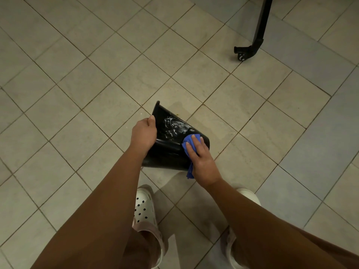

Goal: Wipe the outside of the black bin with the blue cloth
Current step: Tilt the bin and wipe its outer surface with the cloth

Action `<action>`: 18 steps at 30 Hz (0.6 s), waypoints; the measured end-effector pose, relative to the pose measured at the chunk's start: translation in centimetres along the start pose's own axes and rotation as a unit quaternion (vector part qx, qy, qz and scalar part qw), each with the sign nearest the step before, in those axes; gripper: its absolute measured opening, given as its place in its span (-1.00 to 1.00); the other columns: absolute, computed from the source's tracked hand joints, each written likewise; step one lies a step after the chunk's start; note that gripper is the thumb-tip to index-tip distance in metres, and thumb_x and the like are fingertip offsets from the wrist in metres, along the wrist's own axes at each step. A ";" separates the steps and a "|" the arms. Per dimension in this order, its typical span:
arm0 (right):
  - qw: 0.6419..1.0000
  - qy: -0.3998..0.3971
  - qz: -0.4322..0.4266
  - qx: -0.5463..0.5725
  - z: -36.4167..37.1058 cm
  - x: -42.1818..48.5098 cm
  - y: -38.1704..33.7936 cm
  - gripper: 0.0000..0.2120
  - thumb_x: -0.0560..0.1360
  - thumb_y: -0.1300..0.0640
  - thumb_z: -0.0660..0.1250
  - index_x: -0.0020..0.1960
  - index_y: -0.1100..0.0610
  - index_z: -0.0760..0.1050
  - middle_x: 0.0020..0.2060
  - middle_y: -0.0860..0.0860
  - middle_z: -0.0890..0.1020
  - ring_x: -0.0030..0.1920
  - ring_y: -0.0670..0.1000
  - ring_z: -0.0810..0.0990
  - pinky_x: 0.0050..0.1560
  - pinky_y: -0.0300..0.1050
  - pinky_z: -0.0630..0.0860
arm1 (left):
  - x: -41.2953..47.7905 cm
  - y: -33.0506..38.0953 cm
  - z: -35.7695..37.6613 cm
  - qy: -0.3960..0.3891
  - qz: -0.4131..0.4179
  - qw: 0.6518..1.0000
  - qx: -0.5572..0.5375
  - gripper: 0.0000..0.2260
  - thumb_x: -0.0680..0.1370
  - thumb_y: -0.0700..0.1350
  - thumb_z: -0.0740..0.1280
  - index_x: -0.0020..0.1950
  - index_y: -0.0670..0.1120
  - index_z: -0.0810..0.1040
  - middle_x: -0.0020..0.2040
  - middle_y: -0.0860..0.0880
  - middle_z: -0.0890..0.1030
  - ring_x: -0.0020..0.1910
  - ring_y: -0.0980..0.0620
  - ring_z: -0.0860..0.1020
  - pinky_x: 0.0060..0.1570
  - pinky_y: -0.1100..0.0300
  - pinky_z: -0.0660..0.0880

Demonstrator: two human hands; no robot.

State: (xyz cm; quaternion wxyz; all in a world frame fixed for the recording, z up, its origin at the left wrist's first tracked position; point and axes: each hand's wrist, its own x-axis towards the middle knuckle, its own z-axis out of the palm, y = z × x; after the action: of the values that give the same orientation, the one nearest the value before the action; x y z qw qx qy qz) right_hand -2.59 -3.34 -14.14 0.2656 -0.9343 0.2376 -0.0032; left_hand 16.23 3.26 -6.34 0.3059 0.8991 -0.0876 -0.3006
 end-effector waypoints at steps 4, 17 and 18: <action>0.999 0.002 -0.040 -0.004 -0.1 0.7 -1.4 -0.18 0.27 0.46 0.45 0.44 0.19 0.22 0.45 0.22 0.22 0.44 0.31 0.14 0.33 0.23 0.12 | -0.1 0.3 0.2 -0.002 0.007 1.000 0.000 -0.61 0.71 0.04 0.02 -0.11 -0.13 0.49 -0.22 -0.09 0.52 -0.20 -0.04 0.49 -0.10 0.04 0.43; 0.999 0.007 0.020 0.043 -0.1 0.8 0.3 -0.32 0.39 0.35 0.41 0.44 0.21 0.24 0.46 0.19 0.19 0.45 0.29 0.10 0.39 0.20 0.09 | -0.4 0.4 -0.1 -0.022 -0.004 0.999 -0.039 -0.56 0.70 0.07 0.03 0.02 -0.20 0.57 -0.04 -0.21 0.63 0.01 -0.18 0.60 0.14 -0.13 0.52; 0.999 0.006 0.000 0.038 -0.1 0.7 0.1 -0.32 0.40 0.36 0.39 0.45 0.18 0.21 0.47 0.16 0.17 0.46 0.28 0.06 0.39 0.19 0.05 | -0.4 0.5 -0.1 -0.022 -0.004 0.999 -0.040 -0.56 0.70 0.08 0.03 0.03 -0.20 0.57 -0.03 -0.20 0.63 0.01 -0.17 0.60 0.15 -0.12 0.52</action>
State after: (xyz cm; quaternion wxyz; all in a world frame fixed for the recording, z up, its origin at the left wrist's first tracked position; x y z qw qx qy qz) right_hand -2.07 -3.76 -14.22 0.2994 -0.9235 0.2391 -0.0180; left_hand 15.98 3.06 -5.82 0.3387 0.8796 -0.0789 -0.3247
